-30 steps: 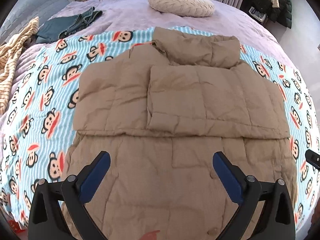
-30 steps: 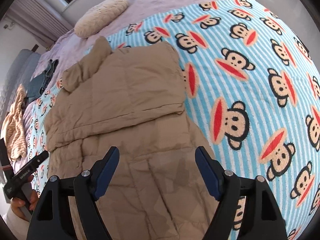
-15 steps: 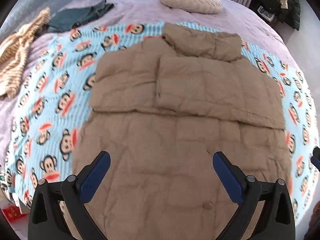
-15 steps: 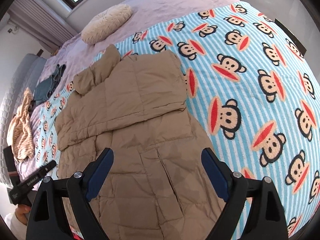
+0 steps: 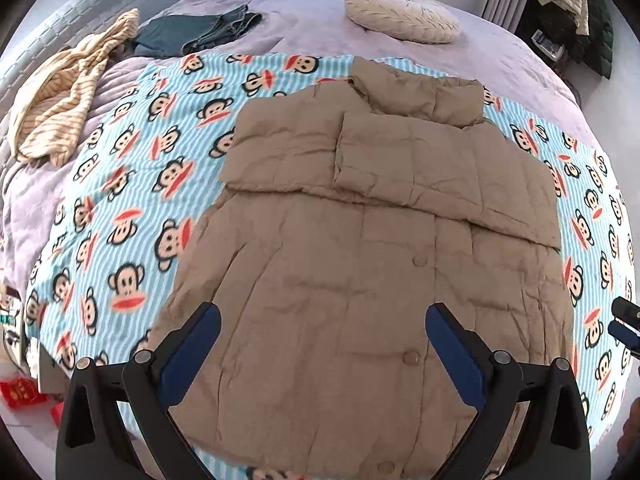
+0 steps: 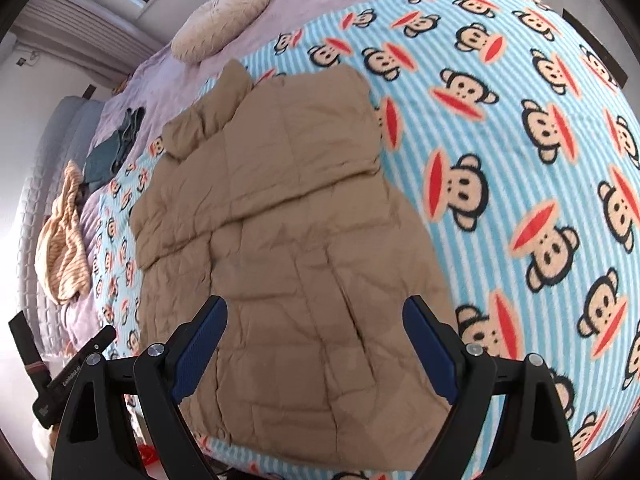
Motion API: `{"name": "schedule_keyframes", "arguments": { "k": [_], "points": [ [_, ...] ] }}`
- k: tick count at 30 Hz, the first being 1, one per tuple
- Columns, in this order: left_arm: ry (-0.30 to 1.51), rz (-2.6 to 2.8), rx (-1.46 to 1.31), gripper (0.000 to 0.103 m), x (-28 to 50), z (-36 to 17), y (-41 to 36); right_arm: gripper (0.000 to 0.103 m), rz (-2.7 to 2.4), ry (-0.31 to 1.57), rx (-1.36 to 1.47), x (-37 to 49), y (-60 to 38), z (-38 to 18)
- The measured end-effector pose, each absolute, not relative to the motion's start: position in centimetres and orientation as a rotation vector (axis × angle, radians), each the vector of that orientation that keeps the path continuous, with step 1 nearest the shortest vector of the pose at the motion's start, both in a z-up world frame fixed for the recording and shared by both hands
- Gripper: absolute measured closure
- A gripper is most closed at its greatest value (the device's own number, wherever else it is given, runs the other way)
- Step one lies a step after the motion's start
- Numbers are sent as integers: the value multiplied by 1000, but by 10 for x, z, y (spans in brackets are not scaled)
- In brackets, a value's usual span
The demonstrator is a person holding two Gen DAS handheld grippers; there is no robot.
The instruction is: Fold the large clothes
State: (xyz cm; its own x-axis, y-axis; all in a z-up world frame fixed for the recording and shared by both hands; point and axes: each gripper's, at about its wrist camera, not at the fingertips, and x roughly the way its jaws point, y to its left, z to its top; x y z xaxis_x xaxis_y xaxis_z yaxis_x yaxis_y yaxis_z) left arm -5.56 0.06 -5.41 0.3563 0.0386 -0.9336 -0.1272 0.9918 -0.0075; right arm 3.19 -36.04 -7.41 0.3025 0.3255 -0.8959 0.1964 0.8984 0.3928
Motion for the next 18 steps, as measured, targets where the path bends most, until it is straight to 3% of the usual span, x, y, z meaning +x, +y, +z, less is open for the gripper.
{"name": "schedule_keyframes", "arguments": {
  "k": [18],
  "points": [
    [1314,26,-35,1,-111,-91,48,12,-30,1319,731,-52,-330,-114]
  ]
}}
